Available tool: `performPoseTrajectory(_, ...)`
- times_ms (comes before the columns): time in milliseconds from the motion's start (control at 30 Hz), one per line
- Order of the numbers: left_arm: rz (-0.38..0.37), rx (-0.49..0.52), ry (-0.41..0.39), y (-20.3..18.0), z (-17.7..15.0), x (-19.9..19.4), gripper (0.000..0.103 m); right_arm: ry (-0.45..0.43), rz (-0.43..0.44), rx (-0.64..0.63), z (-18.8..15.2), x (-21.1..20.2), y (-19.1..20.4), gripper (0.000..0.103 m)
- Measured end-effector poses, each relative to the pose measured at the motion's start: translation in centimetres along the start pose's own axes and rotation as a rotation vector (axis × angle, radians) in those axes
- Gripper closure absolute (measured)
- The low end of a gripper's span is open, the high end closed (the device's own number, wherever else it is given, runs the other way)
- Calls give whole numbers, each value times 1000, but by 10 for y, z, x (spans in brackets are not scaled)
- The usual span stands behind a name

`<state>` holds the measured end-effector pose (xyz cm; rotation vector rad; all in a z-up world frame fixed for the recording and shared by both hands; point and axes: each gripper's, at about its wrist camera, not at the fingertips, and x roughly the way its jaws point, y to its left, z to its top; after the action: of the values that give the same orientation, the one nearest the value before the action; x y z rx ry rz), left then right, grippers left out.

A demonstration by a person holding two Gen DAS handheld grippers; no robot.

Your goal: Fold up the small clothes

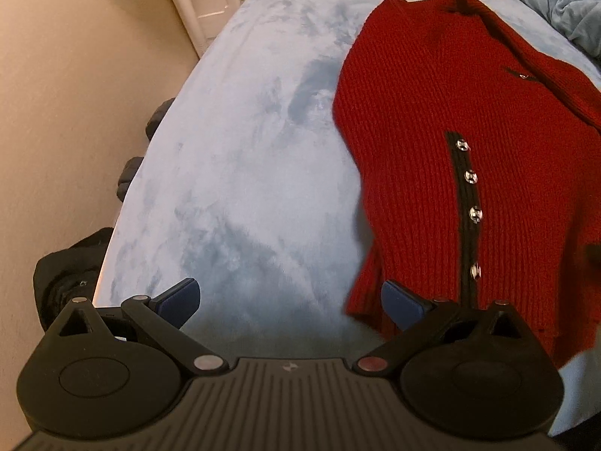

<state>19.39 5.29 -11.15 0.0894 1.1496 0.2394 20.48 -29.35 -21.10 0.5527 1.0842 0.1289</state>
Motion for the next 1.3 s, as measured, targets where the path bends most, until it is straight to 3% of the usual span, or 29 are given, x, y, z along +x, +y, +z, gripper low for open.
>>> performPoseTrajectory(33, -3, 0, 0, 1, -2, -2, 0, -23, 4, -34, 1, 0, 6, 73)
performPoseTrajectory(133, -7, 9, -9, 6, -6, -7, 0, -55, 46, -35, 24, -23, 4, 76)
performPoseTrajectory(233, -41, 7, -22, 8, -5, -7, 0, -268, -114, -60, 61, -75, -16, 77)
performPoseTrajectory(333, -125, -13, -15, 2, 7, -2, 0, -381, -280, -9, 89, -99, -46, 78)
performPoseTrajectory(467, -301, -4, -10, -33, 31, 2, 0, -336, -265, -1, 90, -92, -56, 78)
performPoseTrajectory(667, -448, 130, 0, -127, 62, 8, 0, -299, -246, 6, 64, -78, -61, 78)
performPoseTrajectory(800, -463, 244, 85, -196, 61, 39, 0, -293, -227, 11, 59, -77, -67, 77)
performPoseTrajectory(867, -424, 312, 115, -223, 55, 57, 2, -287, -226, 8, 62, -75, -70, 77)
performPoseTrajectory(933, -402, 347, 31, -230, 48, 58, 14, -284, -226, 3, 63, -76, -70, 77)
performPoseTrajectory(967, -422, 317, 0, -222, 50, 52, 53, -285, -226, -2, 64, -77, -70, 77)
performPoseTrajectory(1000, -434, 262, 3, -205, 59, 47, 84, -288, -227, -8, 65, -78, -69, 77)
performPoseTrajectory(1067, -547, 46, 37, -146, 81, 43, 94, -293, -227, -3, 66, -80, -70, 77)
performPoseTrajectory(1100, -516, -20, -12, -113, 92, 35, 94, -297, -224, 8, 68, -82, -70, 77)
performPoseTrajectory(1167, -364, -87, -159, -44, 114, 21, 94, -309, -221, 25, 69, -84, -71, 77)
performPoseTrajectory(1300, -94, -286, -224, 81, 144, 24, 88, -309, -233, 47, 69, -84, -67, 76)
